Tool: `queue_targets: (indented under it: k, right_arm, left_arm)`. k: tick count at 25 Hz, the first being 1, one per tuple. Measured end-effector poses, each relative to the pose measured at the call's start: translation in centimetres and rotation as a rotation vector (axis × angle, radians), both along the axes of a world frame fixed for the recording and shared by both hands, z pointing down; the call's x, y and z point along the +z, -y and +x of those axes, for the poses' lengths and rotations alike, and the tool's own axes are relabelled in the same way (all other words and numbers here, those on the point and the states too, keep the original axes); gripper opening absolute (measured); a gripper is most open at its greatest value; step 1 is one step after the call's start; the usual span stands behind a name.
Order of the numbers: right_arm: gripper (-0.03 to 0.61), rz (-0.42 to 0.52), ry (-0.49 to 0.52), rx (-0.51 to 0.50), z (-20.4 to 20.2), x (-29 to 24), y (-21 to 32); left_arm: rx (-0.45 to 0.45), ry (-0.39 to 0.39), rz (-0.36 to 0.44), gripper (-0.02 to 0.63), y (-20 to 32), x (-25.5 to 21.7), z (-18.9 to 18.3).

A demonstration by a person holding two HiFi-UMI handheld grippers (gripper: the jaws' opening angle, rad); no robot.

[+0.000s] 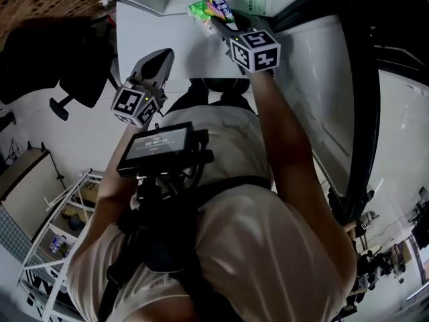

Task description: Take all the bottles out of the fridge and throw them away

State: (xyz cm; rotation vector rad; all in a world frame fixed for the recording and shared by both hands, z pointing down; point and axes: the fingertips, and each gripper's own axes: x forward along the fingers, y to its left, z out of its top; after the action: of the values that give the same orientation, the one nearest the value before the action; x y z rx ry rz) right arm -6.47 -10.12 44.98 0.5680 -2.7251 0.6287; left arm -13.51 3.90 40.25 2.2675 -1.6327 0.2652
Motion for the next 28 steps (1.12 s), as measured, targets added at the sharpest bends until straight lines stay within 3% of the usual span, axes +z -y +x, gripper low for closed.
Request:
queue_targets:
  k: [7,12,18,23,28]
  right_arm:
    - [0.158,0.009,0.080,-0.026,-2.1,-1.2,-1.2]
    - [0.140,0.040,0.101,-0.004,0.1,-1.8,-1.6]
    - [0.116,0.110,0.115,0.054,3.2,-6.0,1.6]
    - [0.106,0.145,0.117,0.115,5.5,-6.6,2.8]
    - [0.101,0.141,0.085,0.168,7.2,-4.9,0.1]
  left_arm:
    - [-0.027,0.012,-0.033,0.005,-1.3,1.3,-0.9]
    - [0.036,0.021,0.003,0.005,0.2,1.6,-0.2]
    - [0.095,0.017,0.104,0.005,4.1,-2.1,1.5]
    - [0.145,0.021,0.099,0.005,4.6,-1.0,2.3]
    - [0.200,-0.009,0.100,0.005,3.4,1.0,3.0]
